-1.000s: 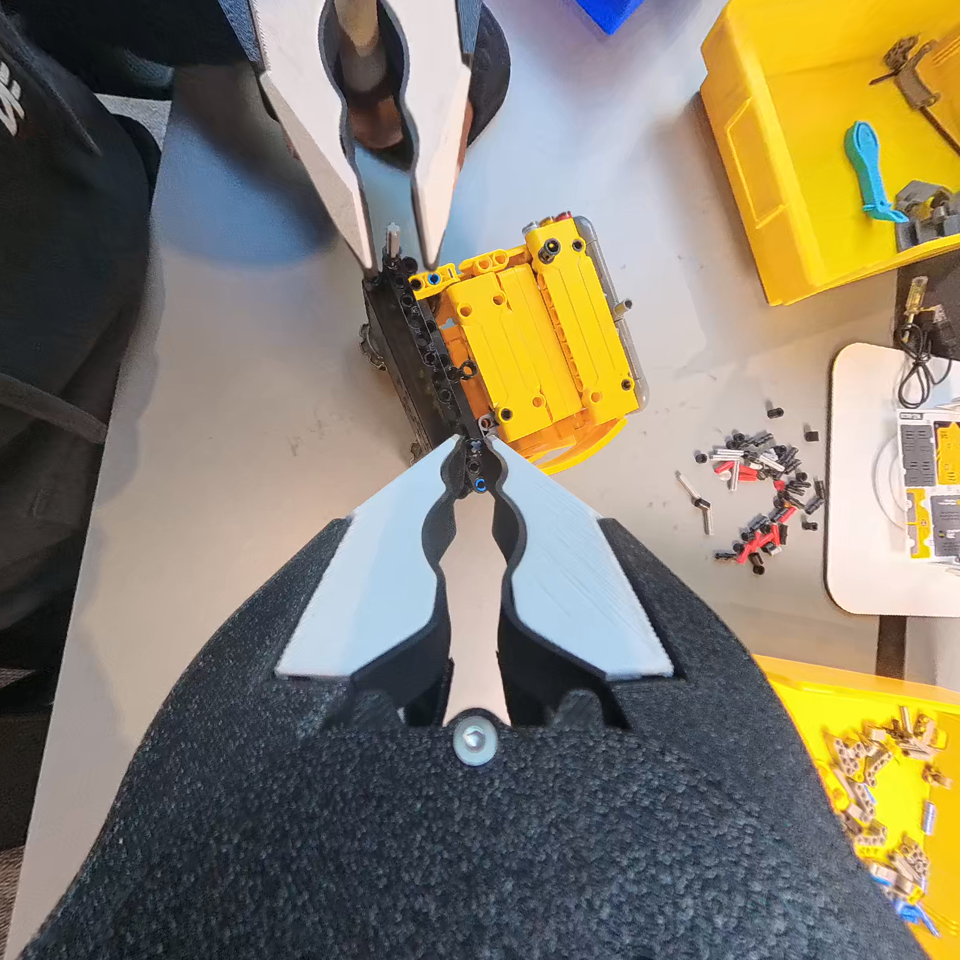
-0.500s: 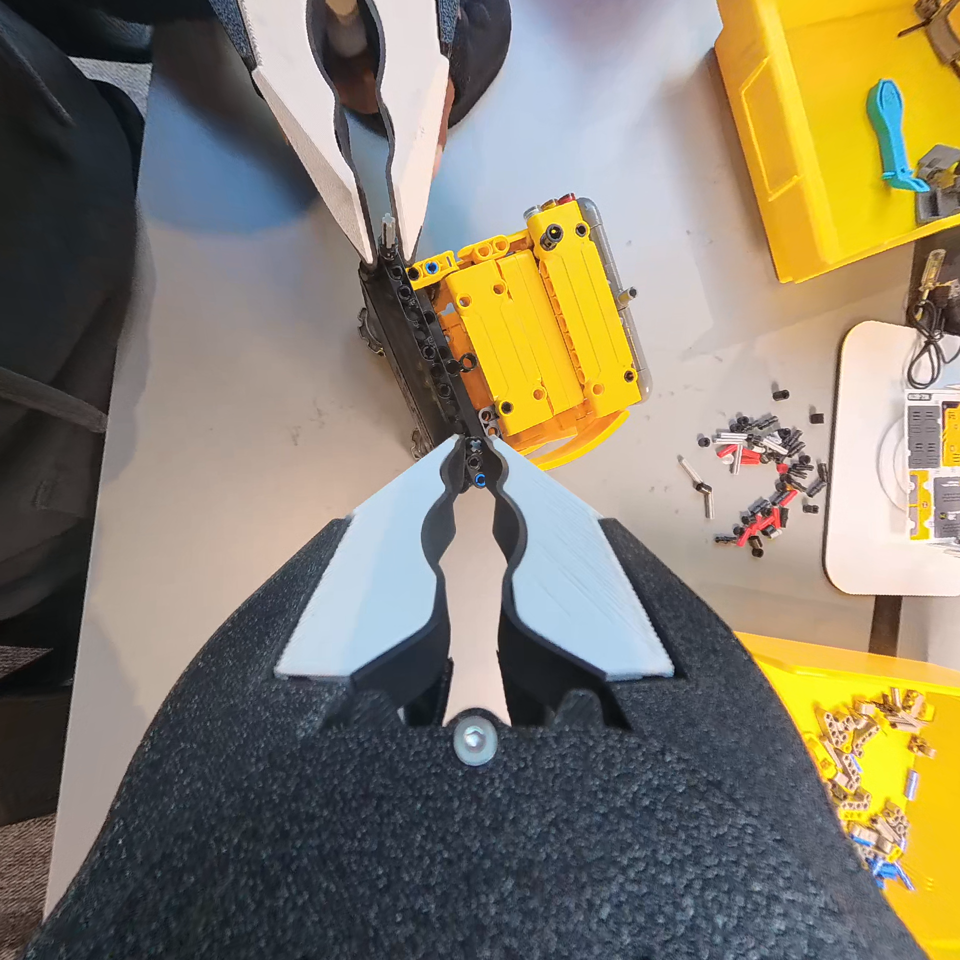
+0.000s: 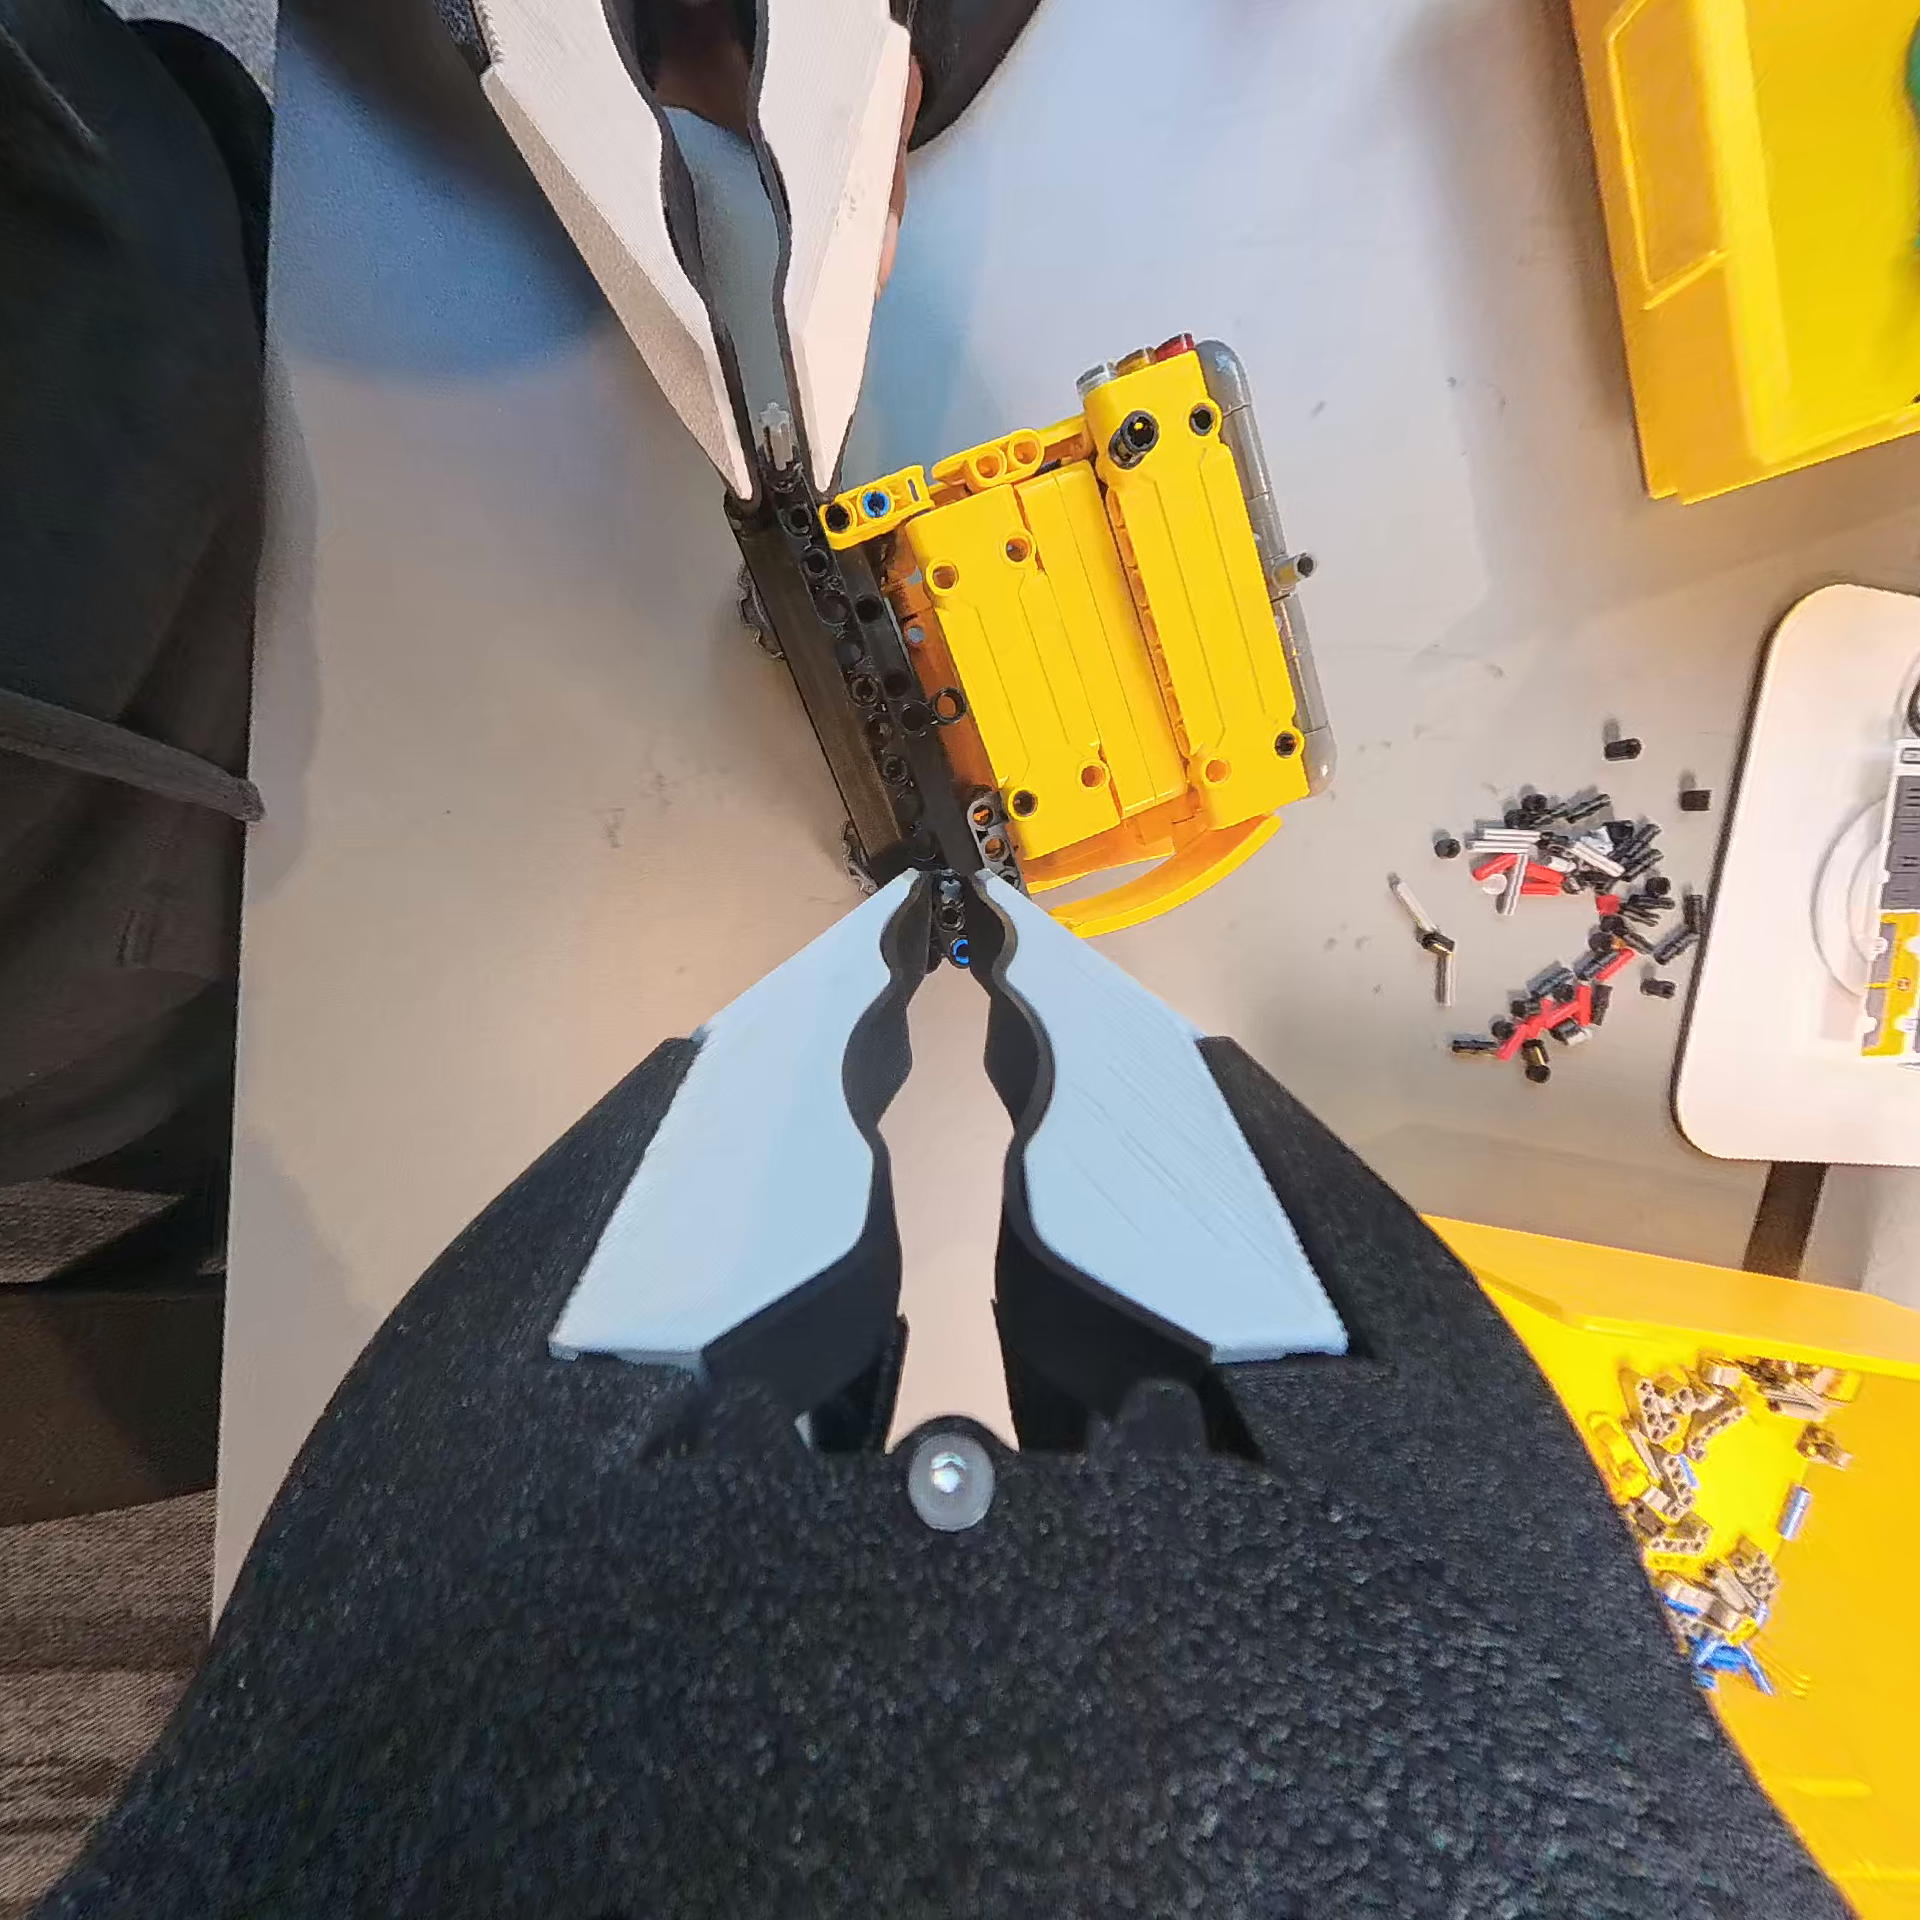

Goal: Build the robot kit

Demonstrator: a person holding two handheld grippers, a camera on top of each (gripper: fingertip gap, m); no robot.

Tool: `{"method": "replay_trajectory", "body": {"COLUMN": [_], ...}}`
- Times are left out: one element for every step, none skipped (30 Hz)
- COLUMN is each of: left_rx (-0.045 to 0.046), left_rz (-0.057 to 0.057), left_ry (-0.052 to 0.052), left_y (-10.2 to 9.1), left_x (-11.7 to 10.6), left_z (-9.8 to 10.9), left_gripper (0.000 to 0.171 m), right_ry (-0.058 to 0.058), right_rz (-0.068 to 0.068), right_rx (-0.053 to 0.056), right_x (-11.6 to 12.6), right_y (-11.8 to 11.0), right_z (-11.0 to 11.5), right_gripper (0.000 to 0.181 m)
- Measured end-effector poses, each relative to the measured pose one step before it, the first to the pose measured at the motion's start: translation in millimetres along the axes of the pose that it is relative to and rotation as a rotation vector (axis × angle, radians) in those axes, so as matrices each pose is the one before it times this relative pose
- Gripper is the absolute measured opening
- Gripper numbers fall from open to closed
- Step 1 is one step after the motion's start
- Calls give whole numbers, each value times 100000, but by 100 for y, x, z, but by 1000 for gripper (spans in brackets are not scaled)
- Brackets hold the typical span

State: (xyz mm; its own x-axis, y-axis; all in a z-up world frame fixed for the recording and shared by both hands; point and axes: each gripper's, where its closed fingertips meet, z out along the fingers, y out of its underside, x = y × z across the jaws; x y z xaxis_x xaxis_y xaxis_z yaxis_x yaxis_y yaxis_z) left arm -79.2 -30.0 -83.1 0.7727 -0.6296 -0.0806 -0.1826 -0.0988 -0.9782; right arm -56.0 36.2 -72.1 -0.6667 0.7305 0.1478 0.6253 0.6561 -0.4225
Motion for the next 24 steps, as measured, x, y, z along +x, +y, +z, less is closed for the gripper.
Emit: {"method": "replay_trajectory", "body": {"left_rx": [431,437,325,218,168,134,147,112,27,-27,-33,28,130,207,233,192,128,43,15,58,120,90,-113,-236], "left_rz": [-390,-514,-536,-432,-263,-178,-238,-273,-163,8,17,-142,-300,-337,-318,-280,-160,-60,-59,-102,-142,-147,93,347], "left_ry": [216,258,298,237,100,114,155,146,54,-31,-19,31,25,56,66,39,38,42,86,123,188,217,171,-33], "left_y": [8,-11,-1,11,-7,8,5,-10,7,5,16,10,8,-3,-6,7,-6,-5,-2,-6,6,0,40,60], "left_x": [-30,-39,-23,-23,-32,-15,-12,-12,-9,1,3,6,1,8,8,3,-5,2,2,-12,7,12,15,-12], "left_z": [-20,-28,-16,-12,-1,-10,-2,-8,6,-10,-8,-16,-20,-15,-13,0,6,-3,2,0,0,-3,-33,-64], "left_gripper": [7,7,6,6,5,5,5,5,5,5,5,5,5,5,5,5,5,5,5,5,5,5,5,5], "right_ry": [-298,-39,-48,-287,-271,-224,-297,-329,-219,-157,-156,-261,-180,-180,-172,-63,154,393,298,46,-321,-523,-1072,-1163], "right_rz": [244,185,-55,328,330,14,313,2,-556,-394,-522,-481,-230,-28,-38,-165,-593,-906,-761,-403,-155,-27,240,268], "right_rx": [-228,-304,-215,-247,-196,-189,-388,-685,-800,-852,-766,-613,-430,-200,-141,-279,-549,-717,-817,-700,-643,-626,-229,305], "right_x": [-6,17,-15,-27,-17,-3,-1,-13,-48,-23,-21,-37,-11,-3,20,-1,-5,1,-2,-6,-35,-54,-108,-72], "right_y": [-31,-12,-7,22,4,7,17,46,67,60,26,17,-6,-19,-19,7,13,1,12,10,23,31,-20,-81], "right_z": [22,32,22,27,26,33,88,123,154,159,117,67,51,62,11,14,9,3,9,19,42,117,158,16], "right_gripper": [6,6,6,6,6,6,6,6,6,6,6,6,6,6,6,6,6,6,6,6,6,6,6,6]}}
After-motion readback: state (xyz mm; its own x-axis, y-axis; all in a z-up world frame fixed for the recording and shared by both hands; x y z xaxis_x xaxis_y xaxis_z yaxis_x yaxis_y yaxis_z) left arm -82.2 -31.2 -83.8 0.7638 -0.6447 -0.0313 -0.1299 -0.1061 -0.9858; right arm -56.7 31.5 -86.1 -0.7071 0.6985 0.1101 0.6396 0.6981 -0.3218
